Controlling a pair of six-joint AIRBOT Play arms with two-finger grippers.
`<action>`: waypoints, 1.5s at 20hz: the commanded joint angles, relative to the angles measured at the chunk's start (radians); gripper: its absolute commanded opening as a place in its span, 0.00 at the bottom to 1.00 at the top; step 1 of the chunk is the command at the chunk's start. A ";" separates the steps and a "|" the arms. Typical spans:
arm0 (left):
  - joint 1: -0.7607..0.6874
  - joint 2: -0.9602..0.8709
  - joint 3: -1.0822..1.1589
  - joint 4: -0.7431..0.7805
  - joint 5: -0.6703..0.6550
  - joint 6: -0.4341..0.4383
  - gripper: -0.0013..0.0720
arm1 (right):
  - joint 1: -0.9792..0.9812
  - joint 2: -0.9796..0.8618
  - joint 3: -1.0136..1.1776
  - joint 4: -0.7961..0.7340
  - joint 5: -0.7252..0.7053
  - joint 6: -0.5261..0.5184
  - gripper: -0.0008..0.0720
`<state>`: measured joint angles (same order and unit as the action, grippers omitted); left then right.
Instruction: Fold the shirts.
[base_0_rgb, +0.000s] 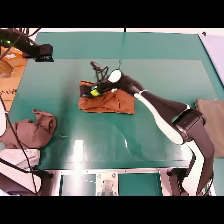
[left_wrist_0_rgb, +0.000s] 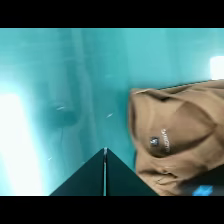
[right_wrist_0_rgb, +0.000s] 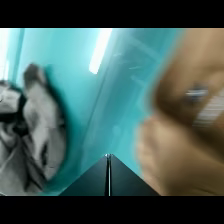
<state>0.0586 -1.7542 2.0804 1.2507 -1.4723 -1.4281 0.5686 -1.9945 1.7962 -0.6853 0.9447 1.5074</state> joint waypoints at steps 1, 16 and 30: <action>0.002 0.002 0.000 0.010 -0.005 -0.004 0.06 | -0.132 0.039 0.000 0.005 0.200 -0.039 0.05; 0.002 0.002 0.000 0.006 -0.028 -0.011 0.06 | -0.573 0.328 -0.631 -0.018 0.042 -0.145 0.75; 0.002 0.002 0.000 0.003 -0.039 -0.012 0.06 | -0.452 0.235 -0.347 0.355 0.116 -0.296 0.04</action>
<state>0.0601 -1.7531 2.0804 1.2533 -1.5051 -1.4403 0.1448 -1.7935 1.3369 -0.3779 1.0046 1.2060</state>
